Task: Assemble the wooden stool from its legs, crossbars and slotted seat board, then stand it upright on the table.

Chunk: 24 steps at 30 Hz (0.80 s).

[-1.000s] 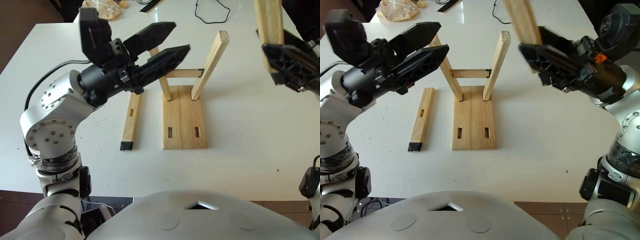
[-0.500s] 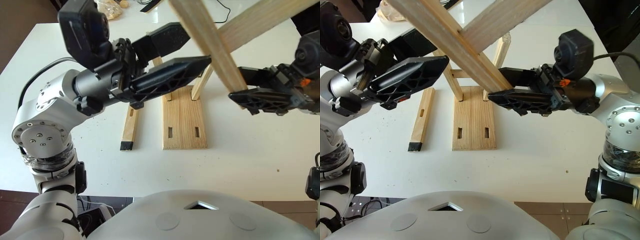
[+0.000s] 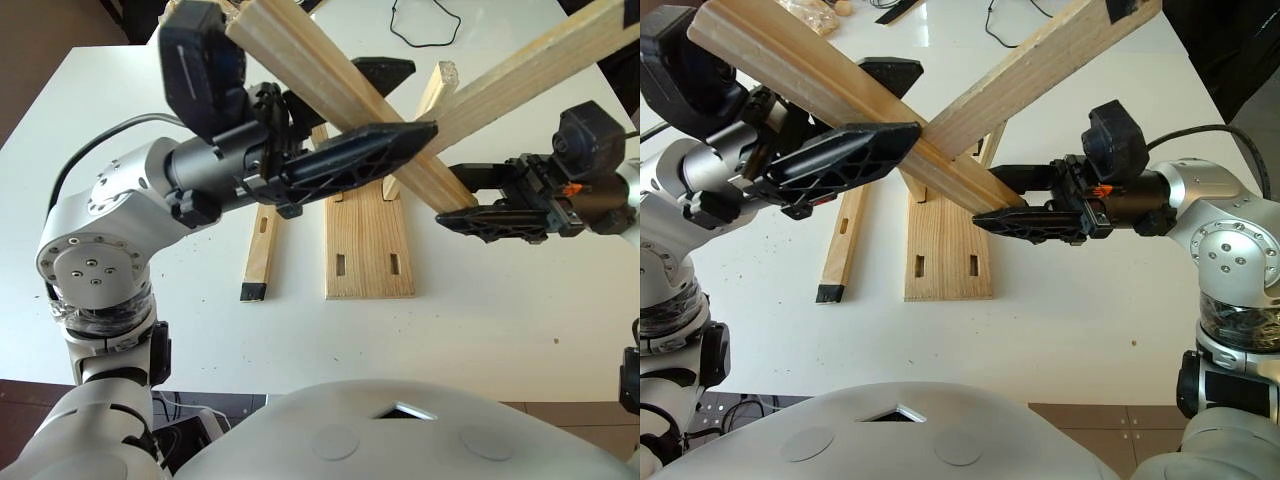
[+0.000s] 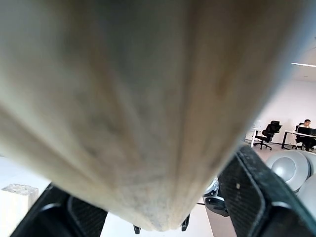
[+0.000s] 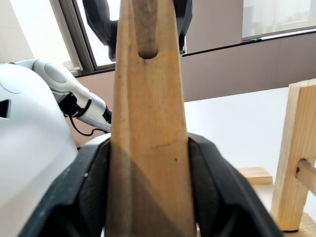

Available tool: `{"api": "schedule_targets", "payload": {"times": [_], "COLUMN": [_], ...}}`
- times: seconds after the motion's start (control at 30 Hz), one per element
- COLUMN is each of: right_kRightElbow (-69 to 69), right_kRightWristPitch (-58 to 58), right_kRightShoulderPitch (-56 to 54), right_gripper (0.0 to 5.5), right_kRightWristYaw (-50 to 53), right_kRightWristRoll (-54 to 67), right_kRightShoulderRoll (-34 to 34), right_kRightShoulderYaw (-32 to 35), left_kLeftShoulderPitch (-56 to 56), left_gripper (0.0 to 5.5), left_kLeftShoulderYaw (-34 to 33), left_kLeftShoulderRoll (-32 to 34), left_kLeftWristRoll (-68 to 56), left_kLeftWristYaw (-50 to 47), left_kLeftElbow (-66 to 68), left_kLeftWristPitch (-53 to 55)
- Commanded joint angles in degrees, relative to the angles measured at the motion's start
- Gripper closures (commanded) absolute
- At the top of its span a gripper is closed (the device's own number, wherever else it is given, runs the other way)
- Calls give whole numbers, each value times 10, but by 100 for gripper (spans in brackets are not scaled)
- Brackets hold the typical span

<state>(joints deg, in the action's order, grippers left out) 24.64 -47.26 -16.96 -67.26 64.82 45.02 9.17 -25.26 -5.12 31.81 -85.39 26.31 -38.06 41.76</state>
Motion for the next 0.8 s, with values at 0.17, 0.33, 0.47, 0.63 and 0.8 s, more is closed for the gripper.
{"api": "schedule_targets", "payload": {"times": [0.17, 0.33, 0.47, 0.63, 0.8], "right_kRightElbow": [-10, -16, -15, -20, -21], "right_kRightWristPitch": [13, 18, 22, 28, 39], "right_kRightShoulderPitch": [-20, -16, -7, -5, -6], "right_gripper": [345, 345, 345, 345, 345], "right_kRightWristYaw": [-10, -22, -38, -49, -48], "right_kRightWristRoll": [-15, -29, -45, -64, -90], "right_kRightShoulderRoll": [6, 13, 19, 22, 24], "right_kRightShoulderYaw": [4, 2, -5, -11, -14], "left_kLeftShoulderPitch": [17, 29, 36, 48, 48], "left_gripper": [237, 294, 346, 345, 346], "left_kLeftShoulderYaw": [17, 21, 17, 27, 31], "left_kLeftShoulderRoll": [12, 20, 21, 27, 26], "left_kLeftWristRoll": [24, 47, 50, 79, 98], "left_kLeftWristYaw": [16, 34, 48, 70, 79], "left_kLeftElbow": [-11, -8, -11, -18, -14], "left_kLeftWristPitch": [5, 4, 0, 1, 1]}}
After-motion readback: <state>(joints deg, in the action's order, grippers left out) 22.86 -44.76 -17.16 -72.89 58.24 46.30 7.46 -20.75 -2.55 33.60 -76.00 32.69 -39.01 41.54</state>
